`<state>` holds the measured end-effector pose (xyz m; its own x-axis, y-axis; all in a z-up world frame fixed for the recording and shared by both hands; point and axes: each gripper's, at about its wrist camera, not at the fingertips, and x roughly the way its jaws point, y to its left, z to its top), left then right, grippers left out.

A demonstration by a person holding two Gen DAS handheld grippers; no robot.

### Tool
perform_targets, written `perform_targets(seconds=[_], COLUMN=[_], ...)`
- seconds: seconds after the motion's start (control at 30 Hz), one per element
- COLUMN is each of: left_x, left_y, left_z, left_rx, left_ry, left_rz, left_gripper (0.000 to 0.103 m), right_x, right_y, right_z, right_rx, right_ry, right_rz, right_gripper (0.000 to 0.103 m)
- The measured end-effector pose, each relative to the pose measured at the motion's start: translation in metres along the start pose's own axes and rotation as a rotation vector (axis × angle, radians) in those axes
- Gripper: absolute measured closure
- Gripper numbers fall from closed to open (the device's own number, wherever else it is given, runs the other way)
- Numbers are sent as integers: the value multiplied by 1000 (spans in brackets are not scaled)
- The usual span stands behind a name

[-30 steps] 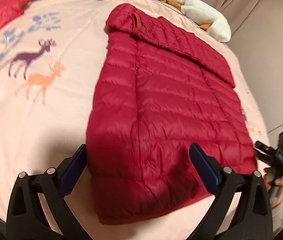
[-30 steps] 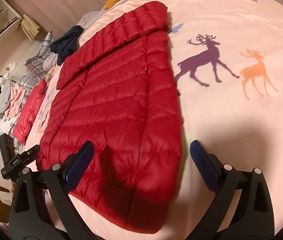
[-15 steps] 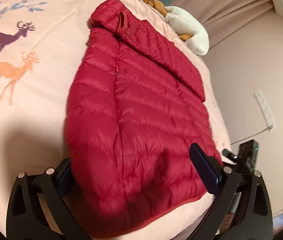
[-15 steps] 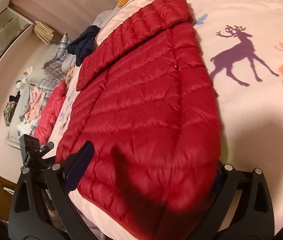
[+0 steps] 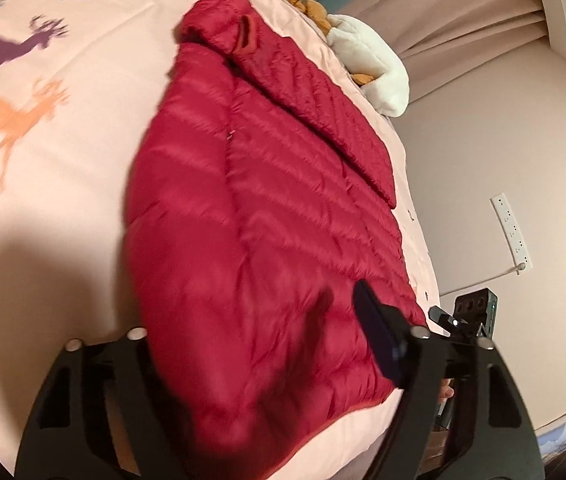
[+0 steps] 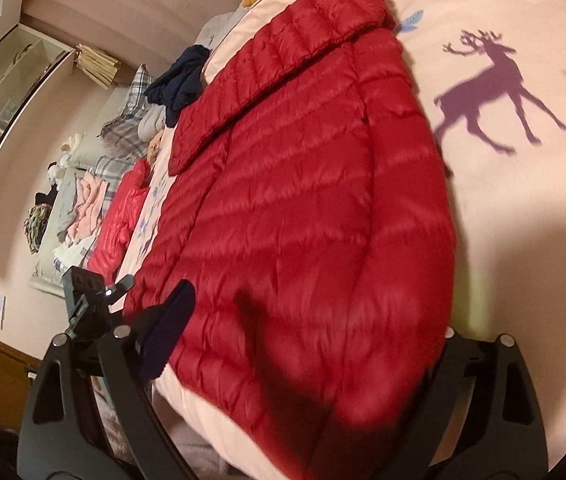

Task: Fold large clothes
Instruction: 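Move both tools to the jacket hem and grasp it with both, then lift the hem with both tools and fold it toward the collar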

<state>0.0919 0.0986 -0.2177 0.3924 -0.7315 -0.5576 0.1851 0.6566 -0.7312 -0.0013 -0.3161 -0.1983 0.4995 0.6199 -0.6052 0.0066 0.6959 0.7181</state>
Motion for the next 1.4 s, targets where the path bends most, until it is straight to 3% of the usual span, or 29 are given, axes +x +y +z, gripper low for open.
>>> perform_targets(seconds=[0.3,0.43,0.47,0.67,0.87,1.0,1.4], left_x=[-8,-2,2,3,-5,-11,-32], left_y=[3,4,3,-10,-29,-46,-94], left_z=[-17,-14,-12,-11,-12,-14,-18], left_rx=[-20,-28,-31,2,83,154,334], left_ry=[-15,-15,-9,-12,-47,-74,-142], left_rz=[-3,6,10,79,177,228,310], left_gripper=[38,51,59,78,88,90,91], right_x=[-4,4,5,11,6,-4,-35], right_y=[9,14,14,11,21,28,48], right_z=[-28,-24,-23,-21,-23,-24,-22], right_rx=[-44,-44,-42,10,-21,-43,-132], right_ry=[4,-24,-30,-56,-98,-132,-189], right_rz=[-13,-21,-25,-21,-36,-21,37], right_gripper=[12,14,19,62,80,86,89])
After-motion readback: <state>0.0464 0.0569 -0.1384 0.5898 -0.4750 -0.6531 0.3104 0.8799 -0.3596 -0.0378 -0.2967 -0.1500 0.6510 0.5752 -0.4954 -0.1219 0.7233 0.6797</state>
